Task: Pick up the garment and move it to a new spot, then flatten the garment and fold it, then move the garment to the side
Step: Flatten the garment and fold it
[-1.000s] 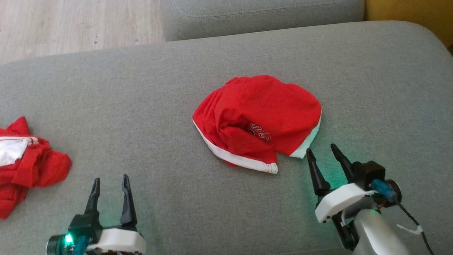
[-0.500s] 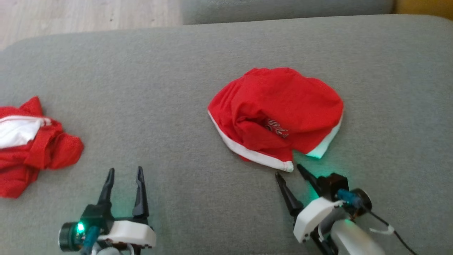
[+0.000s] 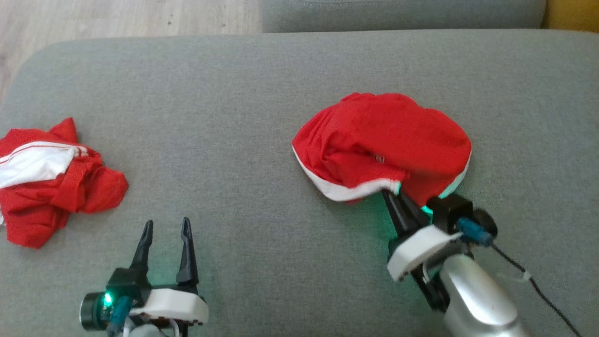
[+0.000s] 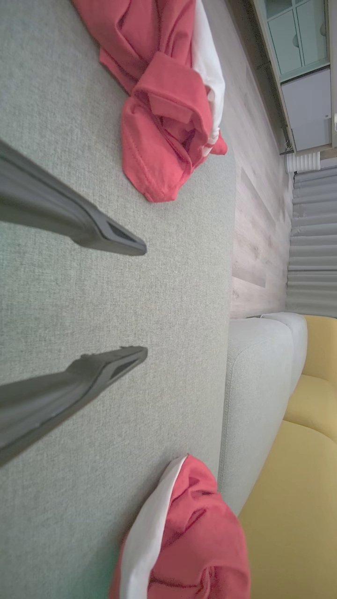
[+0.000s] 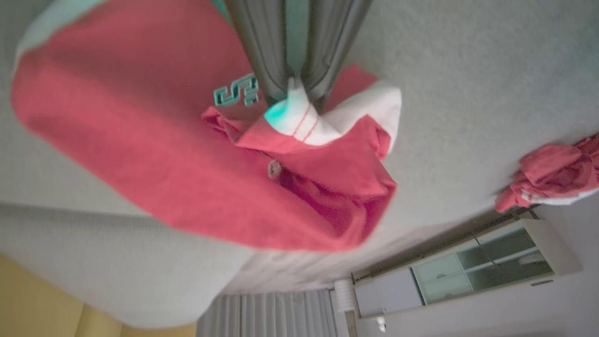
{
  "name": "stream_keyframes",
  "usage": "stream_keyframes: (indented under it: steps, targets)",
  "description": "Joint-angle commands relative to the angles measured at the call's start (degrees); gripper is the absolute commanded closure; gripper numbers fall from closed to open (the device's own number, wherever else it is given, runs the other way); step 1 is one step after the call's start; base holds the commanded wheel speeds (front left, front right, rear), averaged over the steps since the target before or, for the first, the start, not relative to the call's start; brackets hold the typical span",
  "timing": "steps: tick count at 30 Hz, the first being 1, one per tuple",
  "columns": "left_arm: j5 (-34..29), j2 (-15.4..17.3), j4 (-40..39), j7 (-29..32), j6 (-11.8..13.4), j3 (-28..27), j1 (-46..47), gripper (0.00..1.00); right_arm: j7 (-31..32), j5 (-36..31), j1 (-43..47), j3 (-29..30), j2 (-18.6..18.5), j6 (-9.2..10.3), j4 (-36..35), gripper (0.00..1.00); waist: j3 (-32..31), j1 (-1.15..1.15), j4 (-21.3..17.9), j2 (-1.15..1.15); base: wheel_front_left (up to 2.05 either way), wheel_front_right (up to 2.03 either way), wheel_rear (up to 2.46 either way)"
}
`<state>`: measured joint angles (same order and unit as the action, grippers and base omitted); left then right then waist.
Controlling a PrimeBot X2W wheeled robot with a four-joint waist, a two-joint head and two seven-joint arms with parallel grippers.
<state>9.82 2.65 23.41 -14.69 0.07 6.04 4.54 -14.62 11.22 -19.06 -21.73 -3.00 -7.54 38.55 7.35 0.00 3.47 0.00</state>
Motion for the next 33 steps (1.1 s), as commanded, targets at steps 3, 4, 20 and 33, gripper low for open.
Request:
stream_keyframes:
  steps: [3, 4, 20, 33]
  targets:
    - [0.8, 0.2, -1.2, -0.3, 0.4, -0.5, 1.1, 0.0, -0.4, -1.6, -4.6, -1.4, 0.1, 0.05, -7.4, 1.0, -1.0, 0.0, 1.0, 0.0, 0.0, 0.0, 0.0]
    - [1.0, 0.2, -1.0, -0.3, 0.4, -0.1, 1.2, 0.0, -0.4, -2.0, -6.7, -1.9, 0.1, 0.05, -9.1, 1.0, -1.2, 0.0, 1.5, 0.0, 0.0, 0.0, 0.0]
    - [2.6, 0.2, 0.7, -0.3, 1.2, 2.2, -0.8, 0.0, -0.4, -4.2, -31.8, -6.6, -1.7, 0.05, -17.4, 1.0, -3.3, 0.0, 8.1, 0.0, 0.0, 0.0, 0.0]
    - [1.7, 0.2, 0.1, -0.3, 0.6, 1.4, 0.2, 0.0, -0.4, -0.9, -5.1, 1.3, -10.2, 0.05, -10.9, 0.81, -2.5, 0.0, -1.3, 0.0, 0.0, 0.0, 0.0]
